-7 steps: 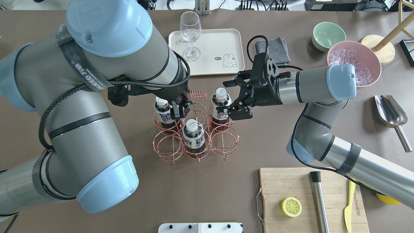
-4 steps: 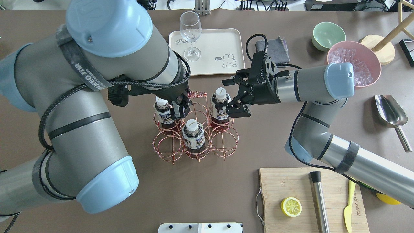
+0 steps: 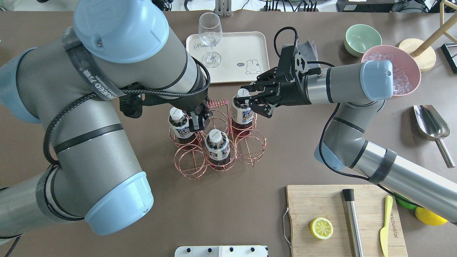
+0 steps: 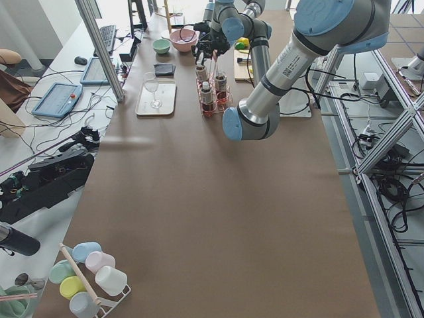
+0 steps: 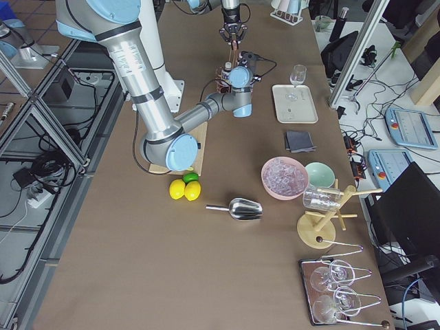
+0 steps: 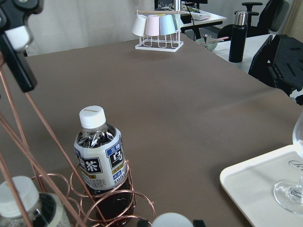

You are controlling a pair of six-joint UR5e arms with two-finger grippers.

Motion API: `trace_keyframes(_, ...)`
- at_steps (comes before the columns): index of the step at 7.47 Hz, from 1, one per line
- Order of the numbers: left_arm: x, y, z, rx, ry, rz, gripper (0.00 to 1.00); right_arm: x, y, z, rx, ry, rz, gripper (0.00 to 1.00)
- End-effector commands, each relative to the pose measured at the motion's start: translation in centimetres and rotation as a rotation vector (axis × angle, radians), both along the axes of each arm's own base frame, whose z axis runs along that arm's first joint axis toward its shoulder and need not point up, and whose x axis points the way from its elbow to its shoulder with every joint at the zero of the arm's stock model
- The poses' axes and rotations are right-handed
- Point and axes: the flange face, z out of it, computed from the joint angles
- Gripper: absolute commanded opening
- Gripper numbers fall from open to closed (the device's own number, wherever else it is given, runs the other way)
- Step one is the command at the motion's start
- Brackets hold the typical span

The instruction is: Take tea from basket to plate

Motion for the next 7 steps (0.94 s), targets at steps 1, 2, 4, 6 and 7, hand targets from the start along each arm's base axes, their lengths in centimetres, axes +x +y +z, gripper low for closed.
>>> trace_keyframes(1,0.2,0.1,0.0,-0.002,0.000,0.002,0.00,0.0,-0.1,0.6,-0.009,0.008,-0.001,0.22)
trace_keyframes(2,0.2,0.2,0.0,-0.002,0.000,0.004,0.00,0.1,0.1,0.1,-0.008,-0.001,-0.002,0.03)
trace_keyframes(4,0.3,0.2,0.0,-0.004,0.000,0.004,0.00,1.6,-0.1,-1.4,0.005,-0.026,0.013,0.00)
trace_keyframes(6,0.5,0.3,0.0,-0.006,-0.001,0.006,0.00,5.2,-0.9,-3.6,-0.011,-0.048,0.019,0.00)
trace_keyframes(7,0.5,0.3,0.0,-0.006,-0.001,0.006,0.00,6.8,-1.1,-4.5,-0.015,-0.050,0.019,0.00)
